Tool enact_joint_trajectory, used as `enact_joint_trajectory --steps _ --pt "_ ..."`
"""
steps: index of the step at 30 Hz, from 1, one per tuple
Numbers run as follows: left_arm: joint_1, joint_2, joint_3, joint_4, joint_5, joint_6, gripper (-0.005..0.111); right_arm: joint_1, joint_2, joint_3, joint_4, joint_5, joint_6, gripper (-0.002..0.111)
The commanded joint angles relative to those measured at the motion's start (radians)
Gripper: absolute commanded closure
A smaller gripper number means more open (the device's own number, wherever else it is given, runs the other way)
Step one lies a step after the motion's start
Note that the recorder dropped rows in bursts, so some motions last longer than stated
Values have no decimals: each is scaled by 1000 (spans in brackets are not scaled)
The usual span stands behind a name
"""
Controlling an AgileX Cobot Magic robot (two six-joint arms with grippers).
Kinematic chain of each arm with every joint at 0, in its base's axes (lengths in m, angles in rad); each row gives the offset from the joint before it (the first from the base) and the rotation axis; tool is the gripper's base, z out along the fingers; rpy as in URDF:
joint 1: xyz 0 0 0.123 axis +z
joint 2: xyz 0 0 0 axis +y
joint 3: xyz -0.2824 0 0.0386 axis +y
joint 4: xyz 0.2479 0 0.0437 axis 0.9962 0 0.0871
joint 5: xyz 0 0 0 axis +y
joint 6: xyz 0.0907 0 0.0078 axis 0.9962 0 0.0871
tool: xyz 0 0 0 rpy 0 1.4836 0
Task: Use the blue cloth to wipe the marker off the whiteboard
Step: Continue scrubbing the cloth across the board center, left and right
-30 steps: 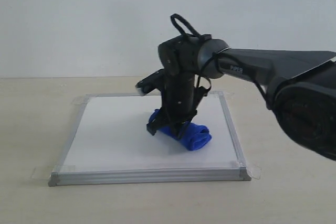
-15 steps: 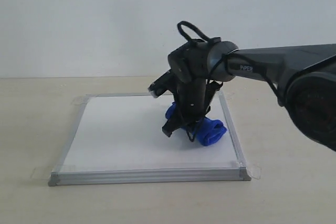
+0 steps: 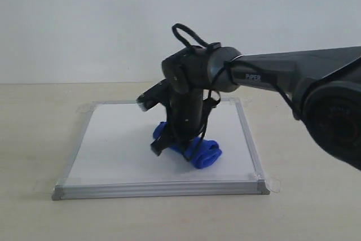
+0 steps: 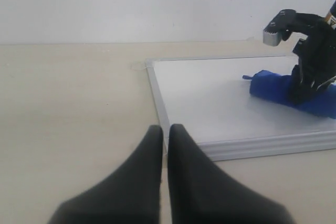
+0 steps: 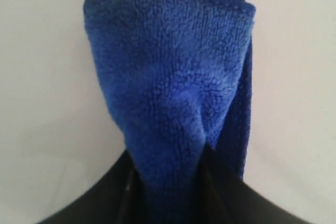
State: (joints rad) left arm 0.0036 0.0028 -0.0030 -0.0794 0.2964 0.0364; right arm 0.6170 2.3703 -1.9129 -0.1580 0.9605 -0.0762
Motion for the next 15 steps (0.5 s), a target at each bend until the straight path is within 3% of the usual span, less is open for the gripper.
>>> enact_joint_trajectory --steps 1,5,15 --pt "-4 -3 3 -6 -8 2 103 -125 14 17 -228 38 241 108" --pt "-4 -3 3 -6 -8 2 103 -131 12 17 -298 83 276 108" --pt "-4 -3 3 -6 -8 2 103 35 12 17 17 -2 -14 108"
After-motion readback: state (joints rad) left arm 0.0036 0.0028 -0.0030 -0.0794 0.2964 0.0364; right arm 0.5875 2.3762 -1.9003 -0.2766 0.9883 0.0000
